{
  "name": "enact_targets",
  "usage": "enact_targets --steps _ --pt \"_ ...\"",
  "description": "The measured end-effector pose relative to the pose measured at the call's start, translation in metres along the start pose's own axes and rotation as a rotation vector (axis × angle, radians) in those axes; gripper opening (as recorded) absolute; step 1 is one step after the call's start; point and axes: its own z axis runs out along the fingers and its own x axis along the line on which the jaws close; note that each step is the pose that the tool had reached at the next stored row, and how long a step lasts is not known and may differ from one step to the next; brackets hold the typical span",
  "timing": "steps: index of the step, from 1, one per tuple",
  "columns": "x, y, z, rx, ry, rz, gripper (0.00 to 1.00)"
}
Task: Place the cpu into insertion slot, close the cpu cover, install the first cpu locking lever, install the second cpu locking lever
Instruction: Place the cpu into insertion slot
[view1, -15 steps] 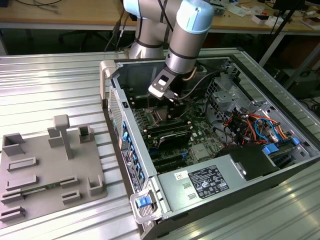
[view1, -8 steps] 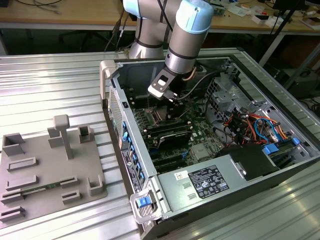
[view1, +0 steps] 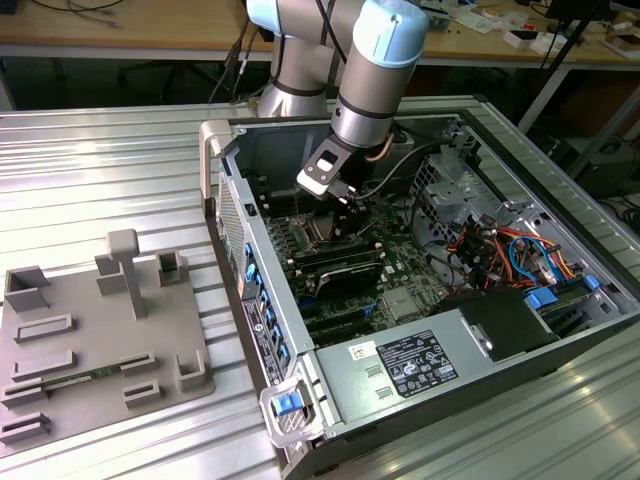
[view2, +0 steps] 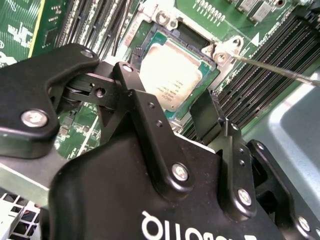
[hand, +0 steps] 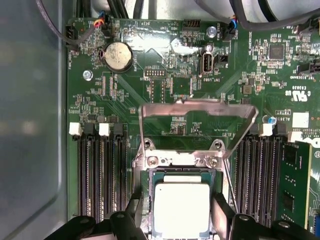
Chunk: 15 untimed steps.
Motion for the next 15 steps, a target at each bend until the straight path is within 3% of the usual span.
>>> enact_targets --steps 10,15 --pt "-0.0002 0.0002 -0.0001 0.0000 0.0005 0.001 0.66" --pt "-0.0002 0.0003 -0.0001 0.0000 0.0005 0.001 0.73"
